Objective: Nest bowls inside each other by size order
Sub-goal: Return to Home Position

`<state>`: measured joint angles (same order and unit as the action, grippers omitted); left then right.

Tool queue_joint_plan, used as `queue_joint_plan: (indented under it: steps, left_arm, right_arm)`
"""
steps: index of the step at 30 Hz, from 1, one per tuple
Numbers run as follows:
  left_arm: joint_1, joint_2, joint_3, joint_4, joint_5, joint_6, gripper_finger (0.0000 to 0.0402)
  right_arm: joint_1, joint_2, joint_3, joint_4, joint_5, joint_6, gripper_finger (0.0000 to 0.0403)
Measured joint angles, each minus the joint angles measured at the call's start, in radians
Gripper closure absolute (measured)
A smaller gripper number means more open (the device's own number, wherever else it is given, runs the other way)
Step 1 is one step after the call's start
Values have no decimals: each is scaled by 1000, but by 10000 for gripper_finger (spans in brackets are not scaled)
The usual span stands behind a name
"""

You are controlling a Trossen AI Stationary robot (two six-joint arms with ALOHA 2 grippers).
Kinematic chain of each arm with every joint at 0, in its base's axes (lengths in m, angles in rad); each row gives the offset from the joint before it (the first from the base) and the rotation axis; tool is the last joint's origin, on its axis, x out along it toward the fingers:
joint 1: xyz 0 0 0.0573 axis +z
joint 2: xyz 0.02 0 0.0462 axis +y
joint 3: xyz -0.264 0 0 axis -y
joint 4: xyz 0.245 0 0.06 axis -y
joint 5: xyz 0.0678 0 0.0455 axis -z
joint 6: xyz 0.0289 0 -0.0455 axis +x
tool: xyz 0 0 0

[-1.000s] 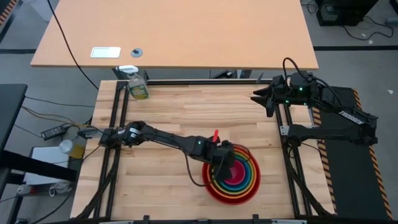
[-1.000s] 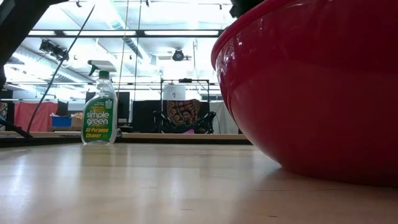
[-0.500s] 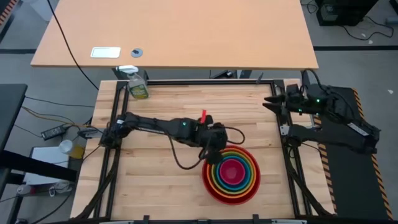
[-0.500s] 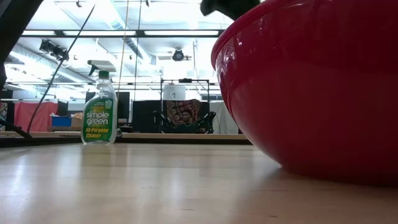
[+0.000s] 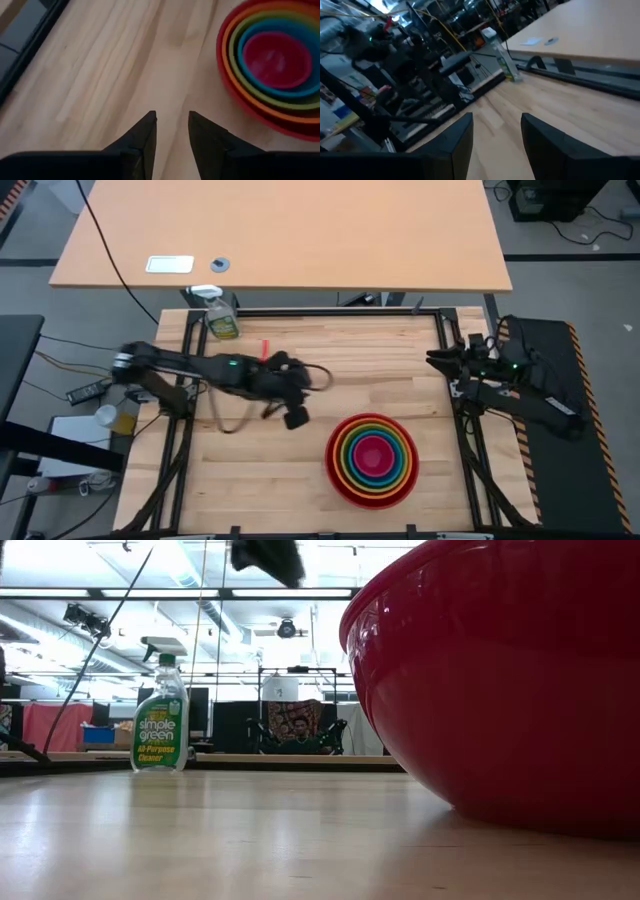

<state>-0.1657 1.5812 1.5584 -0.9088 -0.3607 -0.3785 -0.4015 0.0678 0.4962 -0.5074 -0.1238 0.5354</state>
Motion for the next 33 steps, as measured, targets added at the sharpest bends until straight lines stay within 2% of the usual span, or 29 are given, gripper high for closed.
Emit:
queue_joint_plan:
  steps: [7,13,19,26,30,33]
  left_arm:
    - [15,-327,-402,292,11,-119,288]
    - [52,-577,-730,450,11,-219,288]
    - [64,-795,-1037,693,9,-346,288]
    - [64,-970,-1272,857,-29,-459,288]
    - [64,-1077,-1350,900,-67,-475,288]
    - [64,-1161,-1385,899,-77,-476,288]
  right_arm:
    - [0,-64,-83,4,2,70,229]
    - [0,-64,-122,11,32,101,229]
    - [0,-64,-181,68,47,163,229]
    - [0,-64,-290,297,48,267,231]
    - [0,-64,-350,423,50,325,241]
    - [0,-63,-375,427,50,353,252]
